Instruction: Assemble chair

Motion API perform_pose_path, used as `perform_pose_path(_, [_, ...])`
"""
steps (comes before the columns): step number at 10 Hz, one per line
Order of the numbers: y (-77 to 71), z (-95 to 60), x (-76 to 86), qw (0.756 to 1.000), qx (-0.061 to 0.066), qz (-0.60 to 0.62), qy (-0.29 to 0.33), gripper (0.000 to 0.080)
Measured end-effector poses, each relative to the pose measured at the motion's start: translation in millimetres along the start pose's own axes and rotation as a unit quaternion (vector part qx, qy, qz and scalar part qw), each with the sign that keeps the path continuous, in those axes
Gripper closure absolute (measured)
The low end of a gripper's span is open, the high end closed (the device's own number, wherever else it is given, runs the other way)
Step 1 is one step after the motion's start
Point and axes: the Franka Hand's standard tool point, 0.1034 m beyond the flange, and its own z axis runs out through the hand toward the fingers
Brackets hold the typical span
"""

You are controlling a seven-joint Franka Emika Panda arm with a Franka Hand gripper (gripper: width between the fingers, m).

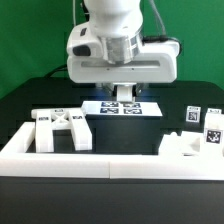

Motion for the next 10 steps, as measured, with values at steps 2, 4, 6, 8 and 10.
perform_pose_path(2, [-1.0,-15.6,11.5,0.993,-0.005,-0.005,0.116,0.0508])
perform_pose_path(4, [1.5,-12.7,11.7,0.986,-0.01,-0.005,0.168,0.0508])
perform_pose_path(6, [-2.4,-18.5,18.8,0.971,-0.018,-0.011,0.236,0.0508])
perform_pose_path(8, [-10.7,-33.1,30.9,0.951,-0.026,-0.019,0.307,0.0508])
perform_pose_path(10, [-9.1,-27.0,28.2,0.946,-0.032,-0.021,0.321,0.0508])
